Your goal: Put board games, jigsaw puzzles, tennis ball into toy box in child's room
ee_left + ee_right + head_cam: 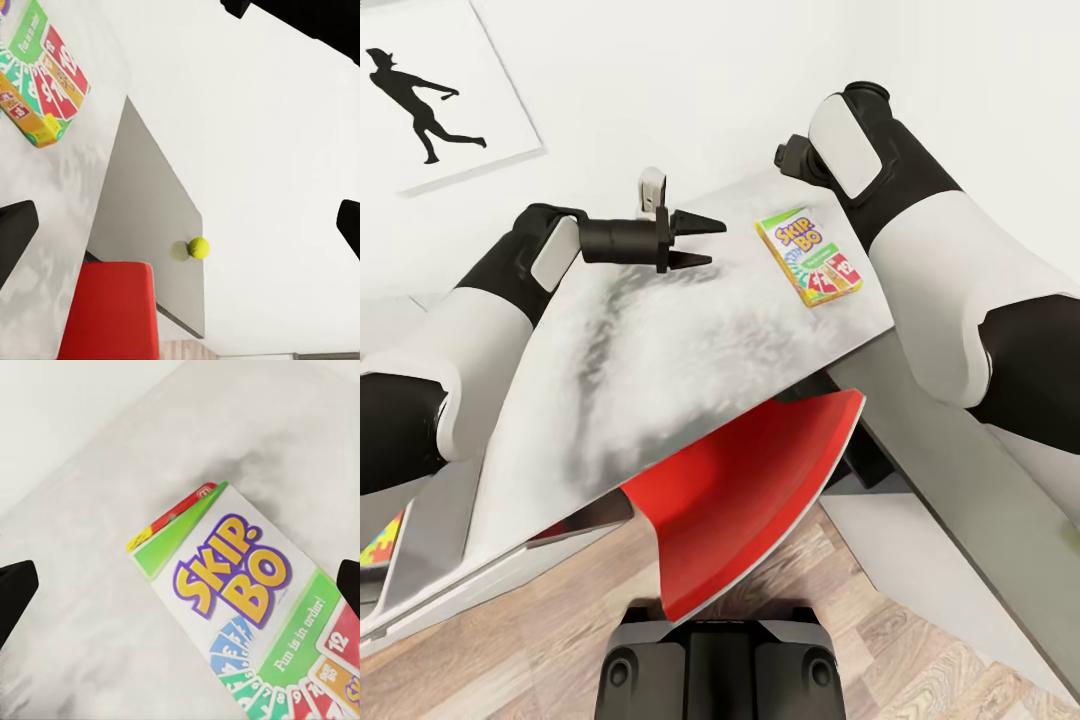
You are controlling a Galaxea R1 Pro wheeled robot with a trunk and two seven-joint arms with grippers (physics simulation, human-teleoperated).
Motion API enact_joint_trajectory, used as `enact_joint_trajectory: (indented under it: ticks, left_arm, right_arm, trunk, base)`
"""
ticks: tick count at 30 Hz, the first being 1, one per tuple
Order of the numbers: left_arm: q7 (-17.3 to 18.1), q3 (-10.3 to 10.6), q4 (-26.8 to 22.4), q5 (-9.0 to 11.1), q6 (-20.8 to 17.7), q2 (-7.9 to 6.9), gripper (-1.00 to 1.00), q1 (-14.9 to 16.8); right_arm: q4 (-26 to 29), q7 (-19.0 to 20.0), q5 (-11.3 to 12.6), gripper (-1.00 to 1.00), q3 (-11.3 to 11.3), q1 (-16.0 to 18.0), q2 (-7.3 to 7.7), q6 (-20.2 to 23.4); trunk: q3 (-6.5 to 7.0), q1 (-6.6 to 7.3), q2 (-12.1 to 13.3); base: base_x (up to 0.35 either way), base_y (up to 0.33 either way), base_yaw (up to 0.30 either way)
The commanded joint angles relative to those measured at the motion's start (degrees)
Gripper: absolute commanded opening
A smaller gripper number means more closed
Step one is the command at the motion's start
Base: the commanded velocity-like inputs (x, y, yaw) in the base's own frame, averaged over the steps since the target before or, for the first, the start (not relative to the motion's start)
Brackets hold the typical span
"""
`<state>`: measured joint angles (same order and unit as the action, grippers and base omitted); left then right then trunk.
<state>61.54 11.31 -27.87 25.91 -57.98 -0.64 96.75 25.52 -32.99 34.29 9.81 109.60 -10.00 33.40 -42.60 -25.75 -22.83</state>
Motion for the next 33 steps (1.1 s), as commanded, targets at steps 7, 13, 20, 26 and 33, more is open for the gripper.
enact_joint_trajectory:
  ticks: [7,13,20,26,33]
  left_arm:
    - [0.1,0.3,0.0,0.1,-0.1,-0.05,1.00,0.0]
    - [-0.2,0.4,0.0,0.1,-0.1,0.06,1.00,-0.1]
    - [-0.6,0.4,0.0,0.0,-0.1,0.18,1.00,-0.1]
    - [-0.8,0.4,0.0,0.0,-0.1,0.22,1.00,-0.2]
    - [-1.3,0.4,0.0,0.0,-0.1,0.40,1.00,-0.2]
  right_arm:
    - [0.0,-0.4,0.4,1.00,0.2,0.0,0.00,0.2]
    - [0.0,-0.2,0.4,1.00,0.2,0.0,0.00,0.2]
    - [0.0,-0.1,0.4,1.00,0.2,0.0,0.00,0.2]
    - [0.0,-0.1,0.5,1.00,0.2,0.0,0.00,0.1]
    - [0.0,-0.1,0.5,1.00,0.2,0.0,0.00,0.1]
  trunk:
    - [-0.07,-0.03,-0.1]
    - [-0.07,-0.03,-0.1]
    - [-0.07,-0.03,-0.1]
    - [-0.07,-0.03,-0.1]
    - [-0.07,-0.03,-0.1]
  base:
    - [0.017,-0.019,0.009]
    - [0.107,-0.152,0.068]
    - [0.033,-0.049,0.240]
    - [0.071,0.008,0.151]
    - [0.095,0.033,0.021]
